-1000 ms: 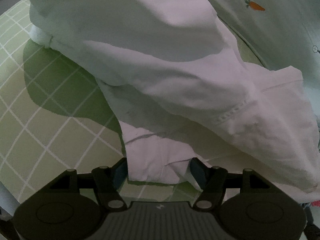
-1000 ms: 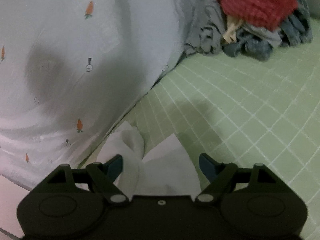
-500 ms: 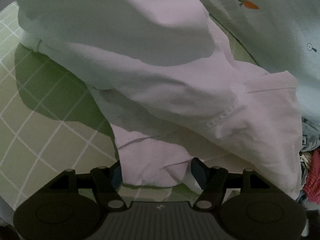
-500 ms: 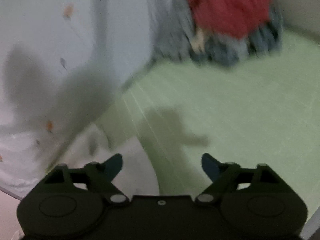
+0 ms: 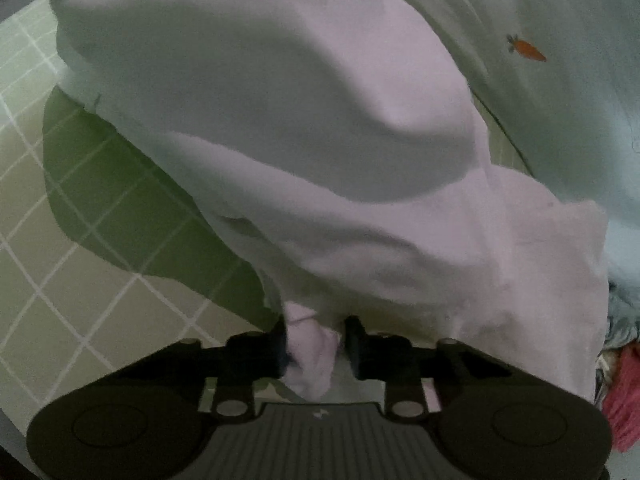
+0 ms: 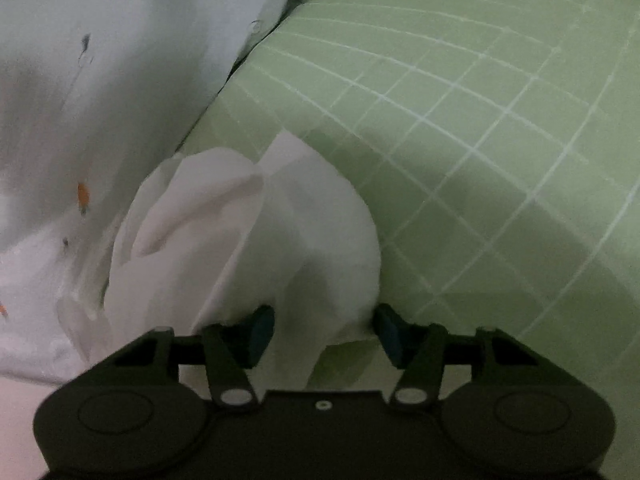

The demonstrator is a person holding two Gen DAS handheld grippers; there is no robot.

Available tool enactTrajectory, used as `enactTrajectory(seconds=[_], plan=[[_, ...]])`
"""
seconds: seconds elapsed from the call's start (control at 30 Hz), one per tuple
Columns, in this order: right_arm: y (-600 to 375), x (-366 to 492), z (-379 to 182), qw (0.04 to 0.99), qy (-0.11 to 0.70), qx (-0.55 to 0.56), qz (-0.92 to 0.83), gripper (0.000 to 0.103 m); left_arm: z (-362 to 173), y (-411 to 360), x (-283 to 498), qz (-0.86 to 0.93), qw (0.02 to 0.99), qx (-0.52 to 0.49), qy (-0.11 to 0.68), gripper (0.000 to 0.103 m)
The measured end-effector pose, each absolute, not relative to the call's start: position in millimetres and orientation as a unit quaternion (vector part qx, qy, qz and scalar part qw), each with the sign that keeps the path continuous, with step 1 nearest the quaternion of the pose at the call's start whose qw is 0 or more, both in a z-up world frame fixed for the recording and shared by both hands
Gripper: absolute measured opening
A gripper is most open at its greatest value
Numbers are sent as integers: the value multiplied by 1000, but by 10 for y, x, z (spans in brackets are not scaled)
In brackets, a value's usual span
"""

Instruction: Fold clothes

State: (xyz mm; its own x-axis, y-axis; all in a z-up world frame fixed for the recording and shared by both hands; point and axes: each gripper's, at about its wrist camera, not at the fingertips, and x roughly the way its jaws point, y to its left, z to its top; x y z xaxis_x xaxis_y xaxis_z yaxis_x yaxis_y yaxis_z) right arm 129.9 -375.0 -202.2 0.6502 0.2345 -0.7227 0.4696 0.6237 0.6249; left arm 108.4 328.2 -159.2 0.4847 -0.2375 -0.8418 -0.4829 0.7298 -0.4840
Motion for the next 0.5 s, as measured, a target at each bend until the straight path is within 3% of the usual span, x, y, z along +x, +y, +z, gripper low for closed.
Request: enactTrajectory(seconds=[0.07,0.13,0.2,0.33,0.43,0.5], plan=[[-3740,1348,-2026,801,407,431,-82,37,-1575,3363,1072,77,790,-348,498,25],[-3781,1357,-1985,805,396,433,-87,18,-1518,3501,1063,82,800,-339,489,23],[-3832,1382,-1882,815,382,426,-90,8,-1433,3561,1084,90,809,-332,477,21],[-3893,1495,-1611,849,353,384,-85,5,-1315,3762,1097,113,830,-305,453,20],[-3955,1660,-1437,867,338,359,-78,5,-1439,3124,863,136,847,-274,435,20],[-3997,1790,-1334,878,324,345,-79,5,-1365,2883,1174,160,856,-254,421,19]])
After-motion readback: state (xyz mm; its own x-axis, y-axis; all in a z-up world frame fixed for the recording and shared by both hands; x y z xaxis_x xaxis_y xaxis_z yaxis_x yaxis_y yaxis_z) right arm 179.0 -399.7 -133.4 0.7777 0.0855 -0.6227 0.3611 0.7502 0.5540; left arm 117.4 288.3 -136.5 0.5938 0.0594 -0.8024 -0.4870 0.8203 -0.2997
